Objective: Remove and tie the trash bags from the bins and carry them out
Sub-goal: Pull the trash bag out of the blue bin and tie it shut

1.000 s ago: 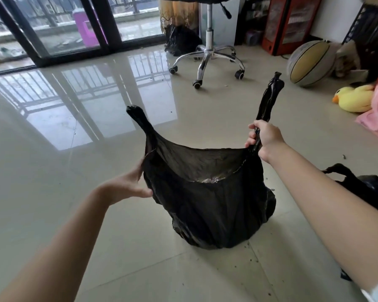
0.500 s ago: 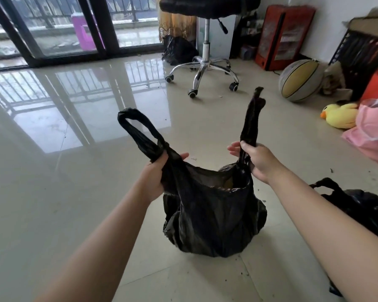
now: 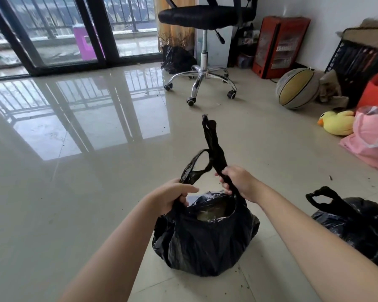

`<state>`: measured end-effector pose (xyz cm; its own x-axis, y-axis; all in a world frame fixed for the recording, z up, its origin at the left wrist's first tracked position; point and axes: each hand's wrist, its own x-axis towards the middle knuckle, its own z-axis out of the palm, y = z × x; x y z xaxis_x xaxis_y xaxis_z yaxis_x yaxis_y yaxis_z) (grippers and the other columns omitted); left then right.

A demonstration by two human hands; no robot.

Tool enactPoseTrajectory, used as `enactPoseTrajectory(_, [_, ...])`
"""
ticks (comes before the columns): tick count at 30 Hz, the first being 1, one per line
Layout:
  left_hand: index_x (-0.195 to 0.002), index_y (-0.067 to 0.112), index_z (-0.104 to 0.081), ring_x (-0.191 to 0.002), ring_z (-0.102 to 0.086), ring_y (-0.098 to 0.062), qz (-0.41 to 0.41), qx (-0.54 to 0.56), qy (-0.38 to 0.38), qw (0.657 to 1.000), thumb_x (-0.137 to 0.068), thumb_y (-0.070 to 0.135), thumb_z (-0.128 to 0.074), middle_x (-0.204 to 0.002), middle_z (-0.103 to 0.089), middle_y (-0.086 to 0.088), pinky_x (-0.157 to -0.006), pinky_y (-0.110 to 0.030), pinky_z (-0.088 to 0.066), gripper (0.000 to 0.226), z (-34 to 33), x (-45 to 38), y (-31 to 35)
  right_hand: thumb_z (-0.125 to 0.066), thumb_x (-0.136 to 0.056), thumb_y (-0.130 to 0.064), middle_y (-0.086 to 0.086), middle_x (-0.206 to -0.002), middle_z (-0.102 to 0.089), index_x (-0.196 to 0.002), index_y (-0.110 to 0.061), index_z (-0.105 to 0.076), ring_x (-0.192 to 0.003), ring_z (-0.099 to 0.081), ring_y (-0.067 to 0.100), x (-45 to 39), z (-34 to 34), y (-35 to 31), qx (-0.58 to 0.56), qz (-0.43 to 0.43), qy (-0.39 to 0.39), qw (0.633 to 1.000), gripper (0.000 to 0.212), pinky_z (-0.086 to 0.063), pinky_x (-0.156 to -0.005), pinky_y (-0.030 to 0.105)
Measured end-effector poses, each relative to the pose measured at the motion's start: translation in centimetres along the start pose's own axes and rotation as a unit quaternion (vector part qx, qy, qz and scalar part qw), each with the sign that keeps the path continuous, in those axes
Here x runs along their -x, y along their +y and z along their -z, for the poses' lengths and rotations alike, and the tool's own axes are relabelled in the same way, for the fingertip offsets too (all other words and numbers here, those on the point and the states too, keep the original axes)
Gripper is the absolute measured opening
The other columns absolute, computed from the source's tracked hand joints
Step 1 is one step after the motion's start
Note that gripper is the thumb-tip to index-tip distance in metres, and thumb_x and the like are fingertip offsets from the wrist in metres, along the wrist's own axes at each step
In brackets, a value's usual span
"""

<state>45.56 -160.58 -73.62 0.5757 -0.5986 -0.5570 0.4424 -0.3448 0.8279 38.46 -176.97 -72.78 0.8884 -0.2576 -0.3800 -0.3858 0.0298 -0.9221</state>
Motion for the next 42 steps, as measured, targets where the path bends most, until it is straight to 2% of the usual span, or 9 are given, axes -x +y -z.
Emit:
enactPoseTrajectory(3, [-0.073, 0.015, -0.047, -0.049, -0.035, -0.011, -0.014, -0.060, -0.036, 0.997, -0.087, 0.021, -0.059, -0.056, -0.033, 0.002, -0.057, -0.025, -0.036, 0.020, 0.3, 0.5, 0.0, -0.032, -0.097, -0.012, 0.004, -0.061, -0.044, -0.068, -0.013, -0.043, -0.045, -0.043, 0.010, 0.4, -0.6, -0.3, 0.276, 0.085, 0.000, 0.957, 0.031, -0.033, -0.045, 0.018])
enactPoseTrajectory(6, [-0.056, 0.020, -0.051, -0.048, -0.037, -0.010, -0.022, -0.033, -0.008, 0.999, -0.084, 0.034, -0.060, -0.051, -0.036, 0.004, -0.053, -0.021, -0.034, 0.032, 0.1, 0.7, 0.1, -0.036, -0.092, -0.010, 0.016, -0.091, -0.062, -0.082, -0.010, -0.051, -0.078, -0.057, 0.030, 0.5, -1.3, -0.1, 0.545, 0.117, 0.023, 0.830, 0.018, -0.039, -0.063, 0.031])
enactPoseTrajectory(9, [-0.060, 0.017, -0.047, -0.036, -0.030, -0.006, -0.052, 0.064, 0.052, 0.995, -0.088, 0.046, -0.048, -0.046, -0.032, 0.006, -0.044, -0.018, -0.031, 0.039, -0.3, 0.3, 0.5, -0.037, -0.090, -0.006, 0.017, -0.099, -0.063, -0.078, -0.013, -0.044, -0.089, -0.059, 0.035, 1.0, -2.0, -0.2, 0.603, 0.142, 0.003, 0.785, 0.015, -0.036, -0.062, 0.033])
enactPoseTrajectory(17, [-0.065, 0.014, -0.055, -0.042, -0.053, -0.012, -0.034, 0.222, -0.019, 0.974, -0.094, 0.030, -0.038, -0.043, -0.056, 0.001, -0.047, -0.020, -0.046, 0.037, 0.7, 0.6, 0.3, -0.048, -0.091, -0.024, 0.010, -0.098, -0.061, -0.100, -0.012, -0.060, -0.091, -0.053, 0.020, 1.8, -0.9, 0.3, 0.510, 0.055, -0.179, 0.839, 0.018, -0.035, -0.070, 0.025])
enactPoseTrajectory(20, [-0.064, 0.009, -0.048, -0.031, -0.044, -0.007, -0.013, 0.040, -0.089, 0.995, -0.093, 0.018, -0.041, -0.039, -0.050, 0.003, -0.037, -0.014, -0.038, 0.031, 1.1, 1.0, 0.4, -0.049, -0.086, -0.007, 0.007, -0.078, -0.055, -0.063, -0.021, -0.052, -0.076, -0.048, 0.017, 1.7, 0.2, 0.1, 0.434, 0.030, -0.150, 0.888, 0.026, -0.034, -0.063, 0.027])
enactPoseTrajectory(24, [-0.062, 0.015, -0.050, -0.032, -0.042, -0.001, -0.039, -0.234, -0.117, 0.964, -0.089, 0.010, -0.054, -0.036, -0.051, 0.008, -0.037, -0.011, -0.035, 0.027, 0.5, 1.3, 1.1, -0.044, -0.078, 0.001, 0.005, -0.062, -0.052, -0.068, -0.010, -0.056, -0.057, -0.042, 0.013, 1.5, 0.7, -0.1, 0.352, 0.030, -0.101, 0.930, 0.019, -0.032, -0.051, 0.019])
enactPoseTrajectory(29, [-0.080, 0.018, -0.045, -0.031, -0.045, -0.002, -0.058, -0.228, -0.094, 0.967, -0.086, -0.001, -0.055, -0.078, -0.055, -0.012, -0.035, -0.011, -0.037, 0.022, -0.1, 1.1, 1.5, -0.045, -0.079, 0.002, -0.001, -0.053, -0.050, -0.054, -0.018, -0.051, -0.054, -0.042, 0.013, 1.5, 0.8, -0.4, 0.290, 0.071, -0.078, 0.951, 0.032, -0.033, -0.054, 0.024])
enactPoseTrajectory(37, [-0.063, 0.007, -0.045, -0.034, -0.057, -0.004, -0.139, -0.053, 0.037, 0.988, -0.085, -0.015, -0.047, -0.059, -0.047, -0.009, -0.038, -0.012, -0.046, 0.032, -0.6, 1.1, 3.0, -0.054, -0.083, 0.001, -0.007, -0.071, -0.058, -0.084, -0.025, -0.056, -0.066, -0.055, 0.010, 2.3, 1.6, -1.2, 0.237, 0.078, -0.126, 0.960, 0.026, -0.044, -0.062, 0.014])
enactPoseTrajectory(42, [-0.053, 0.014, -0.048, -0.069, -0.056, -0.022, -0.299, 0.005, 0.141, 0.944, -0.075, -0.020, -0.054, -0.065, -0.055, -0.007, -0.070, -0.027, -0.050, 0.041, -1.5, 0.4, 4.0, -0.059, -0.082, 0.000, -0.002, -0.094, -0.058, -0.107, -0.030, -0.047, -0.085, -0.061, 0.016, 2.5, 1.2, -2.2, 0.156, 0.118, -0.111, 0.974, 0.041, -0.051, -0.082, 0.025])
